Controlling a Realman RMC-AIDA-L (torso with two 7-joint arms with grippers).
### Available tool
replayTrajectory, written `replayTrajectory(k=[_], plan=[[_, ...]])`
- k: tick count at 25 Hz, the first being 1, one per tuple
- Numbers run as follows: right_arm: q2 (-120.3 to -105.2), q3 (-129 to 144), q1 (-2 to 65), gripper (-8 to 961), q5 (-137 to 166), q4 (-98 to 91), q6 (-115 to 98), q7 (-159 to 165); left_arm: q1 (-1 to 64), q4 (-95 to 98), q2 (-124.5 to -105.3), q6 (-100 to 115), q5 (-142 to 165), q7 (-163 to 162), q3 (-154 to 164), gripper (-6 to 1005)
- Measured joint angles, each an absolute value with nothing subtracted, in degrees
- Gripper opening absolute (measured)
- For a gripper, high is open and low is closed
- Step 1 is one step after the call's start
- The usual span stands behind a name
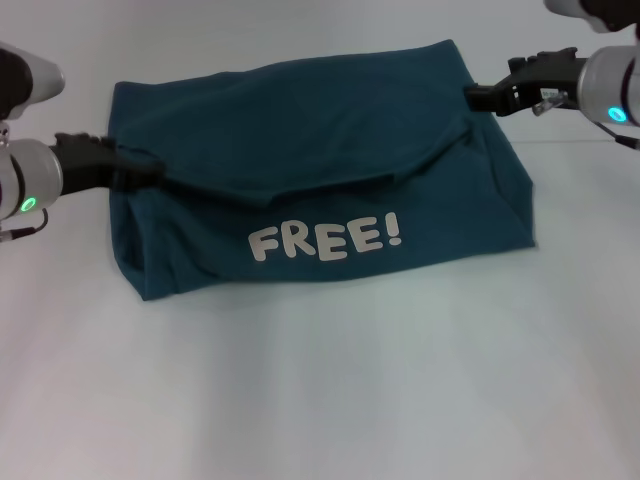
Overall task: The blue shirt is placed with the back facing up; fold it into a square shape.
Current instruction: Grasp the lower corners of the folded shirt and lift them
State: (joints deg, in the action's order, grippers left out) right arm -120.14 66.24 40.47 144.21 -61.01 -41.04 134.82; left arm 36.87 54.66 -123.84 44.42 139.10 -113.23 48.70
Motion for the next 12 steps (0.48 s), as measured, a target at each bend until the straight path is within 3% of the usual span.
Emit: replayTrajectory(k=[7,12], plan=[[-119.81,66.9,33.0,704,131.4,-69.2,-46.9,133.6,34.1,66.6,-124.04,63.3,147.1,-126.8,52.0,737],[-119.79,66.7,28.8,704,124.0,-70.1,-47.4,129.3,31.0,71.5,-124.09,72.1,133.0,-131.3,48.0,732]])
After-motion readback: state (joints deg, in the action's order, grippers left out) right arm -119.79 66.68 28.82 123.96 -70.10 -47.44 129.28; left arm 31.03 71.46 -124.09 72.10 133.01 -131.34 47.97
